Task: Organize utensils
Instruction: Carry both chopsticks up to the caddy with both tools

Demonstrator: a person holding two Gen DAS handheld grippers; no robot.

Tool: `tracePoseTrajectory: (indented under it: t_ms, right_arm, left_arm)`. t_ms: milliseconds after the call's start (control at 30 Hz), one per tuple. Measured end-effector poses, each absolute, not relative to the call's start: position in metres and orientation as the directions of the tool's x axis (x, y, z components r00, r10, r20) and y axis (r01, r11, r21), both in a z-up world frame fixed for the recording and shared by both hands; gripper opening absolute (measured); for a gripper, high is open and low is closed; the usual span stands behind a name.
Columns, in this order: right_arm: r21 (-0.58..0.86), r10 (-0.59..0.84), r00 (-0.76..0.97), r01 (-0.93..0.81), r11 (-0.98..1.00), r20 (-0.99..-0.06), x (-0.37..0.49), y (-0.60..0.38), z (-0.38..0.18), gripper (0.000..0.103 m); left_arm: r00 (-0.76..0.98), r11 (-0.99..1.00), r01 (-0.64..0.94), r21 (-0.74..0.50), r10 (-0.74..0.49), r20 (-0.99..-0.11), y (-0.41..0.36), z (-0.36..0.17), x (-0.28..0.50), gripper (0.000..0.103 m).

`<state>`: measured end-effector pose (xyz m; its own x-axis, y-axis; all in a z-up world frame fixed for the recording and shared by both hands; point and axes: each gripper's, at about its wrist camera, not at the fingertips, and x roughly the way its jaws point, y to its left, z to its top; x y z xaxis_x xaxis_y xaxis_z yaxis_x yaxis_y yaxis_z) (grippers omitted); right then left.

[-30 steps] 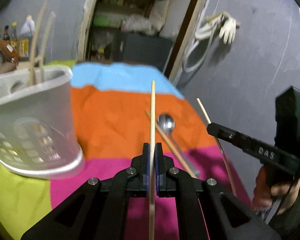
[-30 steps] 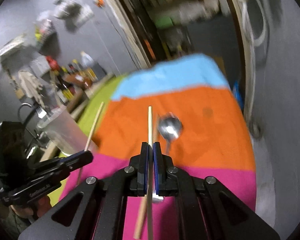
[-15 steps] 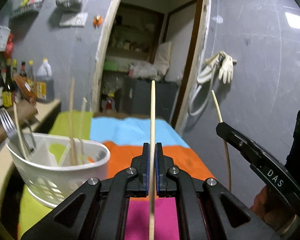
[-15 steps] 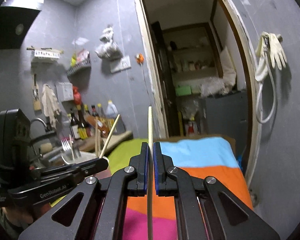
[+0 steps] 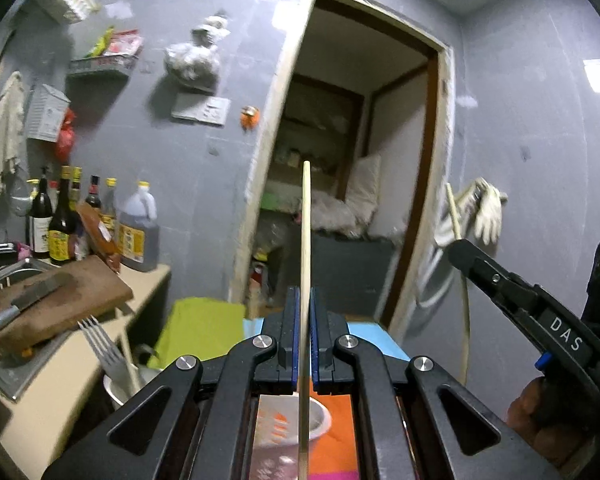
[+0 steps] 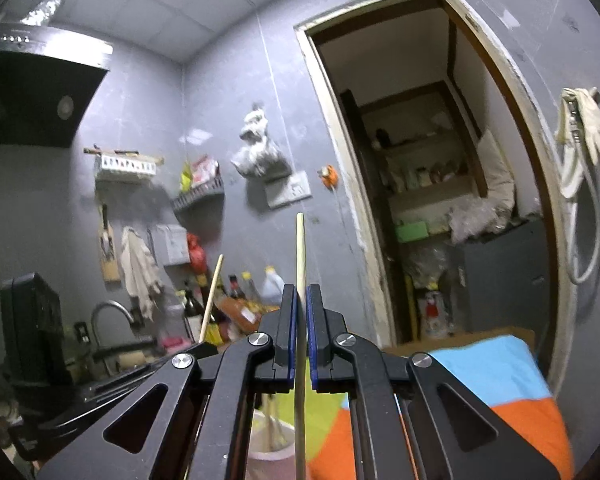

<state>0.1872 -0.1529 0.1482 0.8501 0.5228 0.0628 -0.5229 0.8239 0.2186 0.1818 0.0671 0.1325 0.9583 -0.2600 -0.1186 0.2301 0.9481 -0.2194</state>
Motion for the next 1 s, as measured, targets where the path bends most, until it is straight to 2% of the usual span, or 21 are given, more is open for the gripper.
tracePoseTrajectory:
  t_ms: [333,800,1000]
  right_arm:
    - [0.269,0.581,0.794,-0.607,0.748,0.177,0.221,-0.114,0.150,0.003]
    - [0.261,0.497,0.849,-0.528,0.808,0.180,0.234,-0.086,0.115,0.003]
    - [0.225,0.447,0.877,-0.478,0.849,0.176,0.234,-0.077,0.103,0.003]
  left_arm:
    - [0.987,0.929,0.139,-0.344,-0.159,-0.032,0.152,0.134,0.204,0.003]
    - [0.999,0.942,0.040,-0.334,-0.036,0.018,0.155,0.106,0.217,0.003]
    - [0.999,0.939,0.050,-0.339,-0.040,0.035,0.153,0.093,0.219,0.003]
